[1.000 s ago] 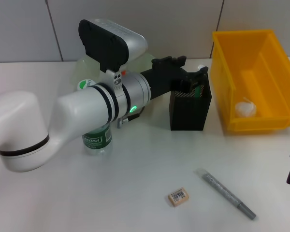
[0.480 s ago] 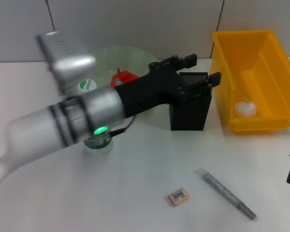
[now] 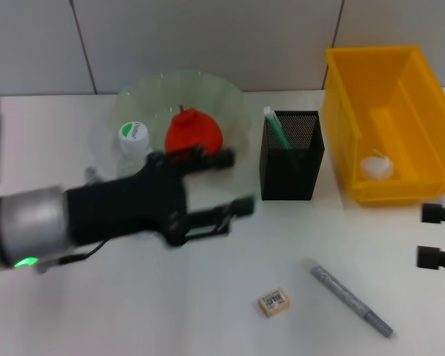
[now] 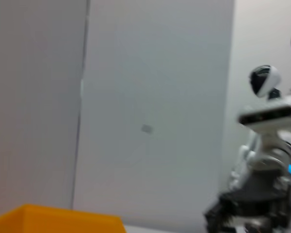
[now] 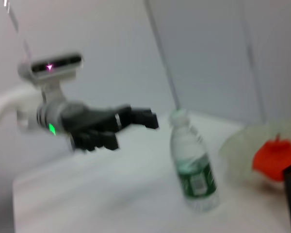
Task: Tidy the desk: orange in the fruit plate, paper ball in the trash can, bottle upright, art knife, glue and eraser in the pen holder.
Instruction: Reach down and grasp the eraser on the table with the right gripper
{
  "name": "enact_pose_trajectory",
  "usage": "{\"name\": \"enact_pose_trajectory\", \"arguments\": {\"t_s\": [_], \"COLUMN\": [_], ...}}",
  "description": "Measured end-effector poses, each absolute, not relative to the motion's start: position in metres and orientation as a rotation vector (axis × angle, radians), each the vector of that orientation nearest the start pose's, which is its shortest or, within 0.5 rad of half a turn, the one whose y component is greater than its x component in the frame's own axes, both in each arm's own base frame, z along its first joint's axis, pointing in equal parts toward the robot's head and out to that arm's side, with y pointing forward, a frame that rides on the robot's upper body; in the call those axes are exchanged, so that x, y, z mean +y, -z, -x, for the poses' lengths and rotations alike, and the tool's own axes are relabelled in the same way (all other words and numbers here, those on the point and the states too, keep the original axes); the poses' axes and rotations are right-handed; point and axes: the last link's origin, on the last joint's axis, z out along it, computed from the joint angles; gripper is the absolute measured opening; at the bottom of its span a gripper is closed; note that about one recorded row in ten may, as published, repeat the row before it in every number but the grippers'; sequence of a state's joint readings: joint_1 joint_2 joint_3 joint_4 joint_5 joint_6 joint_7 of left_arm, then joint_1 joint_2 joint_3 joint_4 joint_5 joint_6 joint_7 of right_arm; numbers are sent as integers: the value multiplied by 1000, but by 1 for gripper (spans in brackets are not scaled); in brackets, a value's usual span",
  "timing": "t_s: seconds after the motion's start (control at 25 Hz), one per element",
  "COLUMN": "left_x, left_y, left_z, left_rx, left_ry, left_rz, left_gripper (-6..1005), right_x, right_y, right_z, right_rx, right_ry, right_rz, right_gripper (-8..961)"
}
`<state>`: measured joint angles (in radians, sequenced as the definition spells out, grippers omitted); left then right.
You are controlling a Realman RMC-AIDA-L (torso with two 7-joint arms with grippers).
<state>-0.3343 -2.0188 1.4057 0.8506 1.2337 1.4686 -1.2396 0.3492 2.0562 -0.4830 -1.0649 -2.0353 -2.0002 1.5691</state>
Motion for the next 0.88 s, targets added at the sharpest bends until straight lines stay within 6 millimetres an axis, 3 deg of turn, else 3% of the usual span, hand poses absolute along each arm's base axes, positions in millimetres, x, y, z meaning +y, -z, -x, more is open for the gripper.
{"name": "enact_pose_trajectory", "arguments": {"t_s": [0.2,0.44,0.64,0.88], "left_x": [283,261,250,243], "left_y": [-7,-24,-33,-35], "left_z": [226,257,274,285], "left_rx": [-224,-306,-356,-402], "left_ry": [1029,943,872,825], "left_rz": [2790,2841,2861,2856], "left_gripper": [721,720,719,719], "right_x": [289,309,322,327], "right_y": [-92,-74,-42,7], "right_z": [-228,-158,-115,-92], "right_rx": [545,333,187,37], "right_ry": [-387,101,549,874], "right_rz": [2926,3091,3117,3083], "right_gripper": [749,741,733,724]}}
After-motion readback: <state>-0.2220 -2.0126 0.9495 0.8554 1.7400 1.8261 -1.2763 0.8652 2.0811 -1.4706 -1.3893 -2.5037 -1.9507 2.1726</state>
